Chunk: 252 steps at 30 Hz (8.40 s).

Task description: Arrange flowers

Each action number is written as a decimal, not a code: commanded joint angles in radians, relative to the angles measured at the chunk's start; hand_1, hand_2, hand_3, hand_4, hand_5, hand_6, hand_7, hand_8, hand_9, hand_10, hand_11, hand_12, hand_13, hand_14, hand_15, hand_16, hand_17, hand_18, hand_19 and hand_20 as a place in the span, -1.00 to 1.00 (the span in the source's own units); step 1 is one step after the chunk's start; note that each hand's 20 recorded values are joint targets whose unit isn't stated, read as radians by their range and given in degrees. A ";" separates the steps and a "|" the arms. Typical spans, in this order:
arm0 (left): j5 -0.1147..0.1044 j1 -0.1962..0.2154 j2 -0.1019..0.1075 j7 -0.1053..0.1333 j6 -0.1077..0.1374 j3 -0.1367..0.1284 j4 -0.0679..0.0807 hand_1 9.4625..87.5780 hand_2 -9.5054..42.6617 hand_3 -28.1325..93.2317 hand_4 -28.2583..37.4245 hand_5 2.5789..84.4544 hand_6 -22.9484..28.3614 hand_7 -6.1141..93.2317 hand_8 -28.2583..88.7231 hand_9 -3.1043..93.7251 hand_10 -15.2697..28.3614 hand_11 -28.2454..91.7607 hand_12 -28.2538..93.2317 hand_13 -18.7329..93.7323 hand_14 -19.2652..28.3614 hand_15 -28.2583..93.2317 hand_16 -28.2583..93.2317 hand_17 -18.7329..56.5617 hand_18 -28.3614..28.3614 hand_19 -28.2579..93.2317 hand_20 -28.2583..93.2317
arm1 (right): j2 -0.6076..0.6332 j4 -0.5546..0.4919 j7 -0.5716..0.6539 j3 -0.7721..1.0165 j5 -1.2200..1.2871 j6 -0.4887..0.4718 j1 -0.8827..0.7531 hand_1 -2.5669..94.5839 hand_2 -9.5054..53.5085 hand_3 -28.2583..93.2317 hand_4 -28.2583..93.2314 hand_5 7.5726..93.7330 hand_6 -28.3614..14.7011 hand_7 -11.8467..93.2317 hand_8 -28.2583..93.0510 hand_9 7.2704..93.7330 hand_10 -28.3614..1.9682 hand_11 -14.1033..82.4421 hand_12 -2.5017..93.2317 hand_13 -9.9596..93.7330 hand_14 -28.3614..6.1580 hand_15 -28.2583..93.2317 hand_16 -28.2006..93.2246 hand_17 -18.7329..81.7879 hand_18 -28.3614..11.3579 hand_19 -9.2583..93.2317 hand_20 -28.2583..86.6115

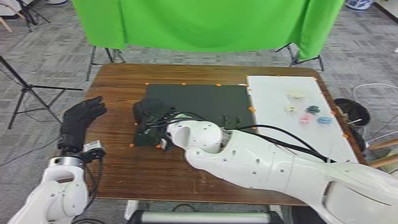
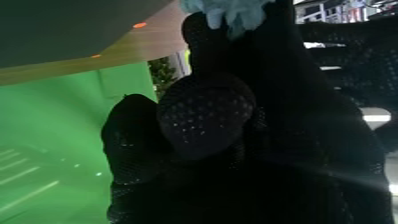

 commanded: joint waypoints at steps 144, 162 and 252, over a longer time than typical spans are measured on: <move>0.016 0.104 -0.028 -0.017 -0.043 -0.048 -0.080 -0.72 -0.86 0.64 -1.00 0.17 -0.06 -0.51 -0.67 0.06 0.28 -0.21 -0.36 0.02 0.51 -0.11 -0.53 -0.33 0.47 -0.34 -0.20 | 0.078 -0.094 0.123 0.106 -0.023 -0.172 0.047 0.32 -1.00 0.48 -0.89 0.61 0.37 -0.17 -0.40 0.87 0.25 -0.47 0.02 0.89 0.49 0.52 0.04 0.60 -0.24 1.00 0.46; 0.013 0.087 -0.037 -0.002 -0.046 -0.033 -0.078 -0.73 -0.86 0.64 -1.00 0.17 -0.06 -0.51 -0.67 0.06 0.29 -0.21 -0.36 0.02 0.51 -0.11 -0.52 -0.33 0.47 -0.34 -0.20 | -0.012 0.100 0.150 0.080 -0.086 -0.111 0.045 0.31 -1.00 0.49 -0.89 0.61 0.40 -0.14 -0.44 0.86 0.22 -0.51 -0.02 0.89 0.49 0.52 0.04 0.60 -0.25 1.00 0.47; 0.019 0.163 -0.073 -0.023 -0.061 -0.058 -0.111 -0.73 -0.90 0.64 -1.00 0.16 -0.04 -0.52 -0.66 0.06 0.29 -0.21 -0.35 0.01 0.51 -0.12 -0.52 -0.34 0.48 -0.35 -0.20 | 0.802 -0.431 0.383 1.312 -0.001 -0.168 -0.898 -0.47 -1.00 0.51 -0.80 0.11 0.23 -0.54 -0.63 0.28 -0.22 -0.45 -0.51 0.65 0.00 0.49 -0.02 0.35 -0.57 0.96 0.35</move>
